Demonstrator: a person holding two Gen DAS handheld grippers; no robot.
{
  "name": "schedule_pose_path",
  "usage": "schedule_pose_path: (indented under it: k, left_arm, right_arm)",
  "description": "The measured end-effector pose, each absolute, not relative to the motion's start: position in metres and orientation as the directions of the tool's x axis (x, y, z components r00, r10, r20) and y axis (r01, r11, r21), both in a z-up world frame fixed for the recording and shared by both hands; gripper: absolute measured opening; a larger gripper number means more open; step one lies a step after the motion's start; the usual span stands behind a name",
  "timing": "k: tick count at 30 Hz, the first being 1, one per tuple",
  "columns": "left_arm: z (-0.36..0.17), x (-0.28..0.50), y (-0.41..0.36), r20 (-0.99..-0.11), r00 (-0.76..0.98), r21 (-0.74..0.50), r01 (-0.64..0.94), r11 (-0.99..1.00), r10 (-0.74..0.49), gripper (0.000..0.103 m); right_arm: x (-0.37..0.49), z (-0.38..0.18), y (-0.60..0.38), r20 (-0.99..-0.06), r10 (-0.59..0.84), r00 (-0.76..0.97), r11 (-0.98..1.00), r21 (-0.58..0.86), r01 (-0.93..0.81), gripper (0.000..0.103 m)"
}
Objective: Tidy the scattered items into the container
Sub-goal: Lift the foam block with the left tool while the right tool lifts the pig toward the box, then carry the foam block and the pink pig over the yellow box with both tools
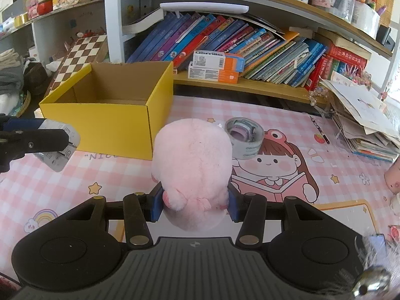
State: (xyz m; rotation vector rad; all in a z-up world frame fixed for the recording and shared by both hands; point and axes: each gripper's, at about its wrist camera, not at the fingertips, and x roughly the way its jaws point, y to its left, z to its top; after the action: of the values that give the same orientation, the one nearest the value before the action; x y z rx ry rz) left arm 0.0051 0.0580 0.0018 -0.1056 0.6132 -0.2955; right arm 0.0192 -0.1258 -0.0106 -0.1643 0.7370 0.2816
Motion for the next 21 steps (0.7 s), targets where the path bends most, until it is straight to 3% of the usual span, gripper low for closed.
schedule_pose_path:
  k: [21]
  left_arm:
    - [-0.003,0.003,0.075,-0.537,0.785,-0.240,0.208,0.948,-0.308,0.050]
  right_arm:
    - [0.025,-0.007,-0.112,-0.691,0.193,0.697,0.935,-0.085,-0.344,0.046]
